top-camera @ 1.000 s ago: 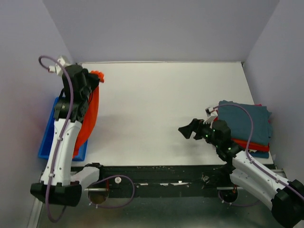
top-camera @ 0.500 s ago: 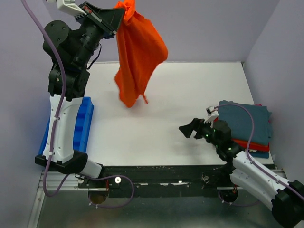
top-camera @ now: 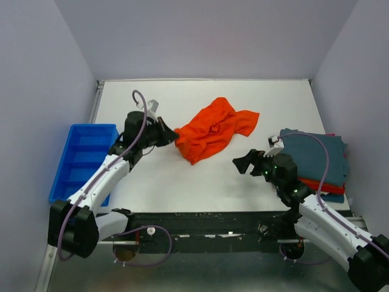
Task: Fold and stack the t-shirts
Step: Move the tshirt to the center of the board
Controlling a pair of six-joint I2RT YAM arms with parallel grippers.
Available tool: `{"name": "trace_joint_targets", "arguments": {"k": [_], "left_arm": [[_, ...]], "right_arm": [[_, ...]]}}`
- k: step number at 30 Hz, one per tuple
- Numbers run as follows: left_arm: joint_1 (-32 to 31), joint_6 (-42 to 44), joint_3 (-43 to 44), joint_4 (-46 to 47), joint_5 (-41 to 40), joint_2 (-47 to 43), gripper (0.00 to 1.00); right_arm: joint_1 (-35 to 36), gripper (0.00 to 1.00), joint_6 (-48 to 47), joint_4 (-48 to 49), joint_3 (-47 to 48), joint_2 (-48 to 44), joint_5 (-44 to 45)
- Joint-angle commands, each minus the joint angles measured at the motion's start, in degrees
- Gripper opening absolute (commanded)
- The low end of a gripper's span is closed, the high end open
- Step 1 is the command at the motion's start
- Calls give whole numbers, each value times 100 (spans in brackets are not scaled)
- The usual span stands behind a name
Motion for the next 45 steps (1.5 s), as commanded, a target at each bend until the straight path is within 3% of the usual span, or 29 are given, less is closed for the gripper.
{"name": "trace_joint_targets", "arguments": {"k": [1,7,12,18,23,31,36,40,45], "left_arm": [[-44,236,-1313,737,1090,44,0],[-220,-396,-2650,1493,521,-525,0],[-220,-424,-3293,1276,-375,-1614,0],[-202,-845,-3522,-174,-2159,-3047,0],[-193,-872,-3566,-685,-2539,-3585,0],[-184,-881,-3505,-677,-2557,-3296,0],[-184,-872,-3505,-571,-2592,-3128,0],[-176,-889,-3435,-562,-2715,-2953,0],[-62,-986,-3163,-501,-2996,-2426,0]], "right_arm": [[47,95,-75,-311,505,309,409],[47,76,-83,-365,1691,1995,-530],[310,64,-118,-837,2956,3621,-708],[724,63,-31,-1524,4319,5142,-251],[751,62,136,-1674,4821,5899,-233],[803,61,163,-1753,5278,6647,-329],[838,38,128,-1718,5401,6814,-443],[847,4,66,-1657,5314,6648,-470],[847,1,-109,-1569,4919,5990,-496]]}}
